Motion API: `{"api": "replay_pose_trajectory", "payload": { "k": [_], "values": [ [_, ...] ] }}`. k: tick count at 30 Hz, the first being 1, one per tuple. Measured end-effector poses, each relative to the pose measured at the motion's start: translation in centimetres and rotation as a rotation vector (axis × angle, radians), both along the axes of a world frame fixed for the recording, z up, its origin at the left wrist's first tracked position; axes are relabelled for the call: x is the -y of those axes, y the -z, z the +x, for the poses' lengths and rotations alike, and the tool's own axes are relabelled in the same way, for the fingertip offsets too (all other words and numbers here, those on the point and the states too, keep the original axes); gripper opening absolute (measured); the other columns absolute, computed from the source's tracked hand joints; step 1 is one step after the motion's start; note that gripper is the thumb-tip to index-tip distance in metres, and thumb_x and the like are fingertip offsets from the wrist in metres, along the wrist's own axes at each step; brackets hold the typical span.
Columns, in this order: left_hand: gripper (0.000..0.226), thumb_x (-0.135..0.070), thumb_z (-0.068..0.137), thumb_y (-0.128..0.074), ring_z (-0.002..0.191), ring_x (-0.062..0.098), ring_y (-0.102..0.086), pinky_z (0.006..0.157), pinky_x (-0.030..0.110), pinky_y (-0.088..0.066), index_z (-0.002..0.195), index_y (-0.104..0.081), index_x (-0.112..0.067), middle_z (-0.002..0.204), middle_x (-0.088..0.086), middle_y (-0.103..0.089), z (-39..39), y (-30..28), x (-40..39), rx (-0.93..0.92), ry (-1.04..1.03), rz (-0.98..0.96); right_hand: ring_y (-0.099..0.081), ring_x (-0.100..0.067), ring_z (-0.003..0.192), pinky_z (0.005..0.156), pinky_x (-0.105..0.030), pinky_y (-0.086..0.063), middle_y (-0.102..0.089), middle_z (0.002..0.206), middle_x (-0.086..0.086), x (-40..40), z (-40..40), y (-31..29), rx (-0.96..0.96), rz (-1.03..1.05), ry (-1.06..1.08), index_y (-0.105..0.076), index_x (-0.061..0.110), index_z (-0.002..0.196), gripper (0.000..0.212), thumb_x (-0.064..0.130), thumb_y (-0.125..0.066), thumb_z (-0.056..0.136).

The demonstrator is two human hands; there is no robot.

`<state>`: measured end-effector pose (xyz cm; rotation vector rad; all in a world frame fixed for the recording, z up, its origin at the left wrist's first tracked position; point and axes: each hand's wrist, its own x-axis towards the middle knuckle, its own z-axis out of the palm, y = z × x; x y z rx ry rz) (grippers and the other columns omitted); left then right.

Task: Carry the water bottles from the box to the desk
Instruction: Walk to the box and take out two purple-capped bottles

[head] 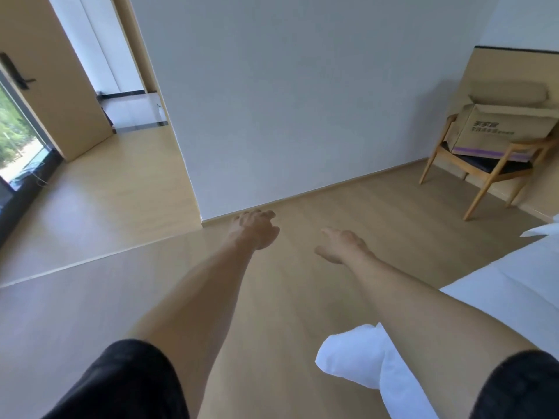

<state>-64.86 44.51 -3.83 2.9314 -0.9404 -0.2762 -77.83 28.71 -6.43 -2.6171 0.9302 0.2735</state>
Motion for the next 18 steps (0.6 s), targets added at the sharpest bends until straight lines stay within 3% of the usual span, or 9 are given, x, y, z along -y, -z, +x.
{"api": "replay_pose_trajectory", "payload": {
  "k": [9,18],
  "values": [
    [0.053,-0.044,0.102,-0.039,0.141,0.026,-0.039,0.113,0.04,-0.033,0.154,-0.035,-0.034,0.154,0.0,-0.042,8.4,1.6,13.6,-0.039,0.165,-0.001,-0.048,-0.03,0.134,0.106,-0.038,-0.041,-0.052,0.147,-0.006,11.2,7.7,0.6,0.015,-0.025,0.082,-0.037,0.032,0.15,0.065,0.054,-0.052,0.091],
    [0.053,-0.042,0.103,-0.039,0.142,0.025,-0.038,0.115,0.041,-0.032,0.155,-0.034,-0.033,0.154,0.0,-0.042,17.6,2.6,30.7,-0.058,0.456,-0.003,-0.047,-0.028,0.136,0.107,-0.038,-0.041,-0.052,0.147,-0.006,25.1,13.6,1.0,-0.005,-0.048,0.387,-0.041,0.031,0.148,0.062,0.054,-0.053,0.091]
  ]
}}
